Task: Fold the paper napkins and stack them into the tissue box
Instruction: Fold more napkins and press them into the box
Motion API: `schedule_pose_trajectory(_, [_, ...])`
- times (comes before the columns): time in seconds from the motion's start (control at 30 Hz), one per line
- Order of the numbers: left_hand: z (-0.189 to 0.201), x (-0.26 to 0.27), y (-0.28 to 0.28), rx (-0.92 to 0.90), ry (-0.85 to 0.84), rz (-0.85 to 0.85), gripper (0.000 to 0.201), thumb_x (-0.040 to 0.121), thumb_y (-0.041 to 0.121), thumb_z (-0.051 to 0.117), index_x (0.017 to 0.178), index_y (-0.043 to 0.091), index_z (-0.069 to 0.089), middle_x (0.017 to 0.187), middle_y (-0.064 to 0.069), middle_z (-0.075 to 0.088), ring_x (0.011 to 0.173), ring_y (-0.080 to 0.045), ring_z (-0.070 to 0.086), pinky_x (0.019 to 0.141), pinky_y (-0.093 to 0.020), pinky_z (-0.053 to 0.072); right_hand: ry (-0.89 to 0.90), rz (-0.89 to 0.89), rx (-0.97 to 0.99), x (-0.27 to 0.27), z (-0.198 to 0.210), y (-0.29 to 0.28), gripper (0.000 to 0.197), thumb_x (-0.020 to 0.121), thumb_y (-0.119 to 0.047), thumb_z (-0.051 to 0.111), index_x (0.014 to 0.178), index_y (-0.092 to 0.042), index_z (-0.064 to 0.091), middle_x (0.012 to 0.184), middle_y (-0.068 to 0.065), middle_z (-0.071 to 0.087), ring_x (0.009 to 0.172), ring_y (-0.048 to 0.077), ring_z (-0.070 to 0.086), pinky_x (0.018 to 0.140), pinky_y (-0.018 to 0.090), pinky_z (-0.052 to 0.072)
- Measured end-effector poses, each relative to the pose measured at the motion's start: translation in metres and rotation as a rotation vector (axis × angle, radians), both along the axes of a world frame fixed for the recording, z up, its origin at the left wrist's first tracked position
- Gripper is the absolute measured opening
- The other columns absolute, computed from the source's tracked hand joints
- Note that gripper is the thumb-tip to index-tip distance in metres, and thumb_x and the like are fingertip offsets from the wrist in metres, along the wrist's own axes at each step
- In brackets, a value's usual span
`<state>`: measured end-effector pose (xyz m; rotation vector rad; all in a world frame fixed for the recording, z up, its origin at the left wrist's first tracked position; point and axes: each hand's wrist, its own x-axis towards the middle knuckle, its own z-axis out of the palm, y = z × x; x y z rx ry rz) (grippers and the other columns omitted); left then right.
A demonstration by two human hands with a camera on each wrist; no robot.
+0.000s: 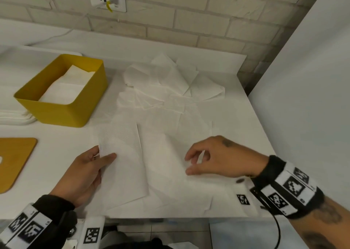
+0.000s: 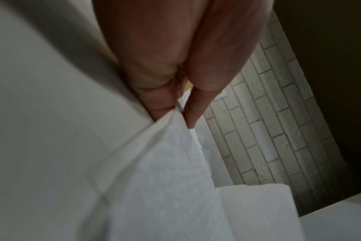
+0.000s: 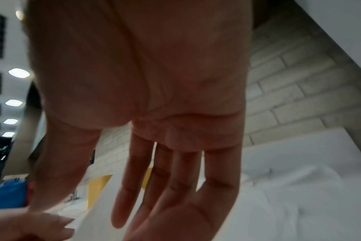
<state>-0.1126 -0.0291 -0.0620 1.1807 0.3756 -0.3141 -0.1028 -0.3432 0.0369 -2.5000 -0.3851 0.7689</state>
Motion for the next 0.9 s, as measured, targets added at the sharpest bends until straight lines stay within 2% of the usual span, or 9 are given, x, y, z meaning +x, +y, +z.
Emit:
schedule_pose_trajectory(0.07, [0.0,0.0,0.0,-0.005,0.001,-0.007,0.027,0.099,0.002,0.056,0.124,0.003,0.064,0.115,-0.014,0.076,0.098,-0.021,0.076,0.072,-0.022,0.062,0.027,-0.081,0.059,0.001,-0.007,-0.003,0.031,0.086,-0.05,0.074,0.109,-0.03,0.073,0.1,-0.014,0.072,0.082,-0.002,0.068,0.072,0.013,0.05])
schedule_pose_trajectory(0.17, [-0.002,-0.001,0.001,-0.009,-0.007,-0.015,0.03,0.099,0.002,0.056,0.128,0.003,0.063,0.117,-0.013,0.076,0.099,-0.021,0.076,0.071,-0.022,0.061,-0.109,-0.334,0.066,0.019,-0.026,-0.013,0.028,0.086,-0.044,0.076,0.106,-0.025,0.072,0.099,-0.01,0.071,0.086,0.007,0.068,0.073,0.014,0.047])
schedule_pose_trajectory(0.3, [-0.003,-0.001,0.002,-0.016,-0.026,-0.011,0.032,0.099,0.002,0.056,0.13,0.005,0.063,0.118,-0.014,0.075,0.103,-0.023,0.075,0.076,-0.025,0.062,-0.049,-0.342,-0.063,0.028,-0.054,-0.009,0.054,0.075,-0.047,0.085,0.119,-0.029,0.059,0.108,-0.007,0.057,0.099,0.008,0.056,0.086,0.022,0.046])
schedule_pose_trajectory(0.47, [-0.003,-0.005,0.005,-0.063,-0.051,0.004,0.038,0.097,0.002,0.056,0.134,0.011,0.062,0.124,-0.011,0.073,0.111,-0.027,0.072,0.083,-0.03,0.062,0.006,-0.29,-0.019,0.03,-0.053,0.001,0.027,0.08,-0.032,0.084,0.097,-0.022,0.065,0.083,-0.009,0.056,0.074,0.003,0.052,0.065,0.016,0.038])
schedule_pose_trajectory(0.53, [-0.002,-0.007,0.005,-0.101,-0.048,0.024,0.04,0.096,0.002,0.056,0.135,0.012,0.062,0.125,-0.011,0.073,0.113,-0.028,0.071,0.086,-0.032,0.062,0.01,-0.275,0.052,0.033,-0.042,0.002,0.02,0.083,-0.03,0.081,0.09,-0.016,0.068,0.082,0.0,0.066,0.076,0.012,0.061,0.07,0.021,0.046])
schedule_pose_trajectory(0.6, [0.0,-0.009,0.005,-0.134,-0.053,0.043,0.041,0.095,0.003,0.057,0.135,0.012,0.062,0.126,-0.012,0.072,0.114,-0.029,0.071,0.091,-0.035,0.06,0.015,-0.287,0.166,0.037,-0.024,0.006,0.017,0.086,-0.026,0.079,0.094,-0.012,0.07,0.092,0.003,0.076,0.086,0.02,0.072,0.086,0.036,0.056])
schedule_pose_trajectory(0.67, [0.002,-0.01,0.004,-0.169,-0.04,0.065,0.039,0.096,0.006,0.057,0.134,0.012,0.063,0.127,-0.012,0.072,0.115,-0.029,0.07,0.095,-0.038,0.058,-0.008,-0.306,0.269,0.041,-0.002,0.016,0.015,0.088,-0.022,0.077,0.098,-0.013,0.07,0.093,0.003,0.079,0.087,0.024,0.076,0.094,0.047,0.057])
schedule_pose_trajectory(0.8, [0.006,-0.009,0.004,-0.219,-0.002,0.113,0.032,0.101,0.011,0.055,0.132,0.009,0.064,0.126,-0.013,0.072,0.115,-0.027,0.071,0.089,-0.033,0.061,-0.154,-0.338,0.485,0.049,0.03,0.049,0.011,0.089,-0.021,0.075,0.099,-0.016,0.074,0.092,0.006,0.079,0.087,0.027,0.076,0.095,0.053,0.056])
schedule_pose_trajectory(0.9, [0.007,-0.009,0.005,-0.228,0.008,0.131,0.025,0.104,0.013,0.053,0.125,0.007,0.067,0.121,-0.013,0.074,0.106,-0.023,0.074,0.079,-0.028,0.063,-0.089,-0.379,0.764,0.053,0.031,0.077,0.018,0.09,-0.019,0.075,0.106,-0.012,0.074,0.101,0.013,0.078,0.097,0.034,0.074,0.1,0.052,0.053])
